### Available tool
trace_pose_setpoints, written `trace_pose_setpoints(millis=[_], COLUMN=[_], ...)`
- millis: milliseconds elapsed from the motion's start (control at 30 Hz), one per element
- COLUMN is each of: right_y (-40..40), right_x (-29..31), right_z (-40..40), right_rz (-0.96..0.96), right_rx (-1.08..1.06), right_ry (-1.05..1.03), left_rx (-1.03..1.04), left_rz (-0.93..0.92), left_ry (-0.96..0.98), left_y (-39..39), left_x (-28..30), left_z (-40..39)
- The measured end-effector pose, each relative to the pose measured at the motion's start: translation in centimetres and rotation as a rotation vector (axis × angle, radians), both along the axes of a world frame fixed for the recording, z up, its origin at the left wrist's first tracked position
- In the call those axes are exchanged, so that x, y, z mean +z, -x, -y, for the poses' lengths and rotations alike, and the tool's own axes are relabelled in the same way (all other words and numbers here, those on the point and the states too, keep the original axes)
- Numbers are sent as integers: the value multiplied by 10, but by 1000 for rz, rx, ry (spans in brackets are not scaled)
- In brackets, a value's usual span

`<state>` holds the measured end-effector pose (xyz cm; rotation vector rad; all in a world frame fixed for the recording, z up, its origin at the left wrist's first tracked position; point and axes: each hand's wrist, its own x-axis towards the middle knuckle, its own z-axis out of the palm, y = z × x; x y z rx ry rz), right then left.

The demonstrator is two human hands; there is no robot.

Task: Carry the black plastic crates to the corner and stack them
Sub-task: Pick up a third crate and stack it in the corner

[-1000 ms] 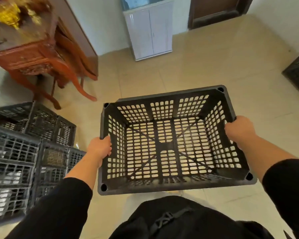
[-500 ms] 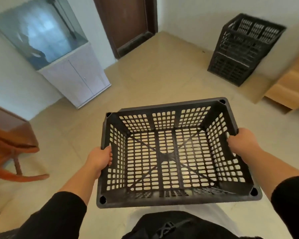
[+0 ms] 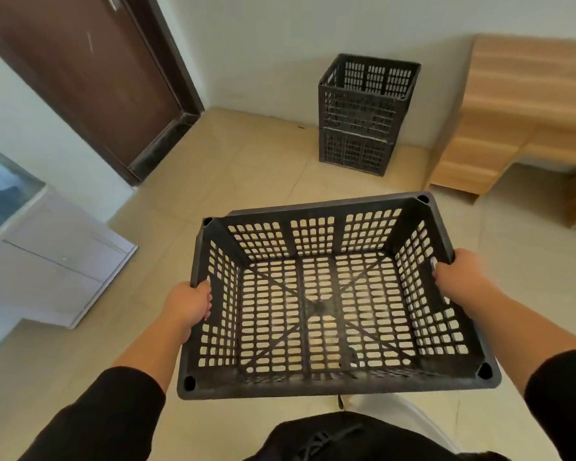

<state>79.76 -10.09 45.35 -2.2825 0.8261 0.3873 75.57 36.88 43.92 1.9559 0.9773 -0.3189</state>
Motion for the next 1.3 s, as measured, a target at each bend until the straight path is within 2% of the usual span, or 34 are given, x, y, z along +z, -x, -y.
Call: trace_pose_setpoints(millis=[433,867,1100,1300], right_y=[-211,-425,-521,-627], right_x=[25,31,28,19], right_z=[42,36,63,111], right_rz=[6,23,49,75], right_rx=[-23,-286,-373,-362], right_ry=[30,64,57,22], left_rx=[-46,-276,-388,-383], left_rz=[24,38,46,43], left_ry=[-33,11,-6,-18], left_y=[-261,-582,-735,-838], left_x=[27,25,25,23], left_z=[50,57,99,149])
